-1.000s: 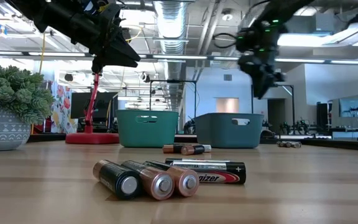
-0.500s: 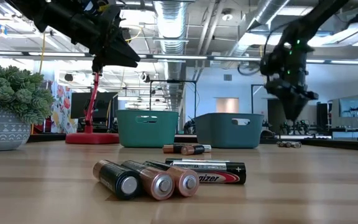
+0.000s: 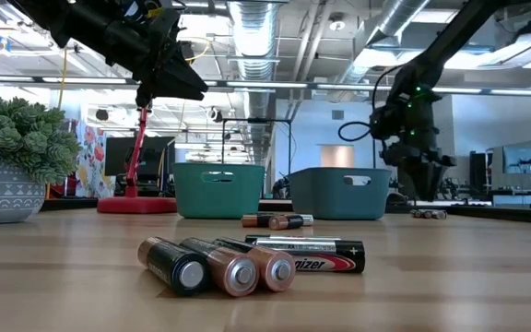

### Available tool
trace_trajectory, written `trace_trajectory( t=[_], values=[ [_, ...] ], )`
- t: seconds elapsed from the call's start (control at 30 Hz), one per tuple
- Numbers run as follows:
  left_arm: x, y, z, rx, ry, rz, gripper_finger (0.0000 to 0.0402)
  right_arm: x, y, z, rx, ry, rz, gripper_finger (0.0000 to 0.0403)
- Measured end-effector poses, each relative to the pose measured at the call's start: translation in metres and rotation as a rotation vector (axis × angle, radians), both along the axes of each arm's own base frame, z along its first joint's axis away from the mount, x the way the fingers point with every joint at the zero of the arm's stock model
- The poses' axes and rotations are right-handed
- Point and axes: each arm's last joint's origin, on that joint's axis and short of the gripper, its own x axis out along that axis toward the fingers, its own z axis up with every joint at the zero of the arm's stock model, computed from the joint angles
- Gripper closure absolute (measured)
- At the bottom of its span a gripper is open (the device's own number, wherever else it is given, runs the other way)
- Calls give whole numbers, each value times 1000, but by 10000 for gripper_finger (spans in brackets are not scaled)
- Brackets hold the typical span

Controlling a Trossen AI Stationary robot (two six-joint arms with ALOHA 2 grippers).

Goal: Sort batteries
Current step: Put the silver battery into the blue bin

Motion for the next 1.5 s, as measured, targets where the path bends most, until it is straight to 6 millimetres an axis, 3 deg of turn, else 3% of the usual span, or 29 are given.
trace_trajectory(
  t=[0.47, 0.9, 1.33, 1.5],
  values=[
    [0, 0, 0, 2, 1, 5, 300, 12, -7, -20, 34, 116, 139, 287],
    [0, 0, 0, 0, 0, 5, 300, 8, -11, -29, 56, 147, 101, 291],
    [0, 0, 0, -8, -3, 8, 300, -1, -10, -33, 66, 162, 25, 391],
    [0, 0, 0, -8, -3, 8, 300, -3, -7, -32, 89, 184, 10, 398]
  ],
)
